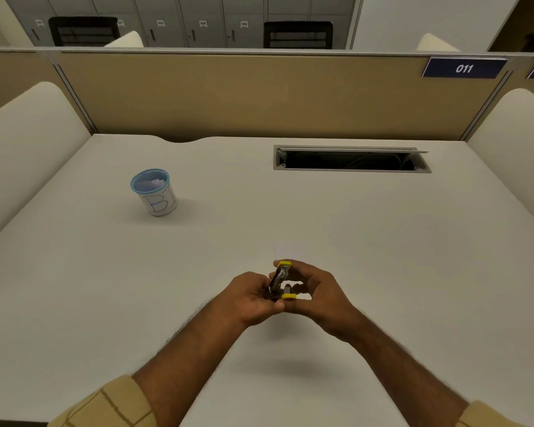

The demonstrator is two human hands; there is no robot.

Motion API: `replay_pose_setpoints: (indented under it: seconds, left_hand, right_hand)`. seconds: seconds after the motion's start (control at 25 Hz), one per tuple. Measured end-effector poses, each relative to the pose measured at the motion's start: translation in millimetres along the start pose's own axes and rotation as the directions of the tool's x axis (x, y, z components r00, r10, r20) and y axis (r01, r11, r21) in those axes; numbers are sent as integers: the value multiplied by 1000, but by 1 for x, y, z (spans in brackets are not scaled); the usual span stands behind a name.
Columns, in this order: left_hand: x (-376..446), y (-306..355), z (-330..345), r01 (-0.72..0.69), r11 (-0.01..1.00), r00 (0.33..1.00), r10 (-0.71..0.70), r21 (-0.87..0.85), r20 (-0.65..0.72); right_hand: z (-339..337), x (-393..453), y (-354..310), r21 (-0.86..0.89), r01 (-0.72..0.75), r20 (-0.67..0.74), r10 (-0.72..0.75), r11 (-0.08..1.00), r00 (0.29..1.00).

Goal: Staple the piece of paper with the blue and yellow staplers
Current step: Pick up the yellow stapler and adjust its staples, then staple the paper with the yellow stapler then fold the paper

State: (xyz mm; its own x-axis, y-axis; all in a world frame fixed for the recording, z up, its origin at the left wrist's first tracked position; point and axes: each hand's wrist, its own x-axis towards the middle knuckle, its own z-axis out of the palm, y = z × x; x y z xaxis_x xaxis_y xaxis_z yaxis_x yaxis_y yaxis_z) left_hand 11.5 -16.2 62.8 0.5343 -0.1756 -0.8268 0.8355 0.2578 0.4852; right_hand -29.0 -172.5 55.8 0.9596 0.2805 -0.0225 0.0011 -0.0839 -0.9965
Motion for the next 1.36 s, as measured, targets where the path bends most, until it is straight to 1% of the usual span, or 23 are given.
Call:
replay_pose_setpoints:
  seconds: [0.04,0.08,0.12,0.16,0.2,0.24,0.28,0.36,0.44,0.52,0.6,0.68,0.8,0.84,0.88,0.92,1.0,1.08,1.12,1.2,1.24,1.28,1.36]
  left_hand:
    - [5,0,0,68,982,996,-57,-174,71]
    - [10,-5,2,37,969,995,-14,-246,94]
    - [13,-9,3,-33,979,994,53,-202,91]
    - [17,-9,4,-92,992,996,92,-86,-4]
    - [20,-9,5,-152,986,985,157,69,-68]
    - [22,-10,4,-259,934,948,294,247,-120]
    - [28,-11,2,-348,843,892,432,411,-131]
    - [36,-11,1,-463,608,774,632,644,-41]
    - [52,-9,-1,-489,334,675,731,806,106]
    - [66,-6,1,-486,89,607,750,869,263]
    - [78,-1,2,-444,-49,602,723,895,339]
    - [88,3,3,-375,-145,641,673,916,369]
    - [98,6,6,-295,-233,700,607,927,376]
    - [101,6,5,-287,-241,705,603,927,374]
    - [102,4,4,-290,-237,694,615,927,374]
    - [103,2,4,-297,-230,678,632,927,374]
    - [102,0,2,-325,-212,622,686,922,377]
    - [98,-3,2,-354,-180,573,734,918,365]
    - [95,-3,3,-366,-159,558,751,917,353]
    - [88,-5,4,-411,-93,537,779,907,323]
    - [83,-5,4,-452,-24,542,787,892,296]
    - [78,-5,5,-507,81,561,787,858,257]
    - [68,-3,5,-590,321,639,746,741,185]
  right_hand:
    - [0,1,1,22,7,-62,-6,1000,998]
    - [-1,3,2,60,7,-119,1,998,993]
    - [-2,4,4,106,1,-172,17,994,985]
    - [-5,5,6,145,-6,-224,39,989,974]
    - [-8,6,8,173,-12,-276,60,985,959]
    - [-13,7,10,191,-16,-321,78,981,944]
    - [-17,7,11,198,-22,-356,93,980,930]
    - [-29,9,14,183,-41,-407,114,982,906]
    - [-41,9,17,162,-68,-450,135,984,883]
    - [-54,8,22,145,-102,-502,162,984,850]
    - [-66,8,28,131,-138,-542,187,982,819]
    - [-77,6,34,74,-189,-556,198,979,807]
    - [-91,5,44,-105,-306,-601,184,946,778]
    - [-94,5,46,-184,-358,-620,174,915,765]
    - [-96,5,48,-244,-404,-635,169,881,753]
    - [-97,5,49,-282,-442,-645,173,852,745]
    - [-97,6,51,-342,-496,-647,182,798,740]
    - [-95,8,54,-436,-530,-643,161,727,749]
    - [-94,9,56,-487,-534,-632,143,691,761]
    - [-92,9,60,-525,-544,-620,144,654,771]
    - [-90,9,59,-522,-559,-614,171,644,771]
    - [-90,9,57,-526,-560,-602,186,640,777]
    - [-90,10,54,-572,-573,-601,175,587,780]
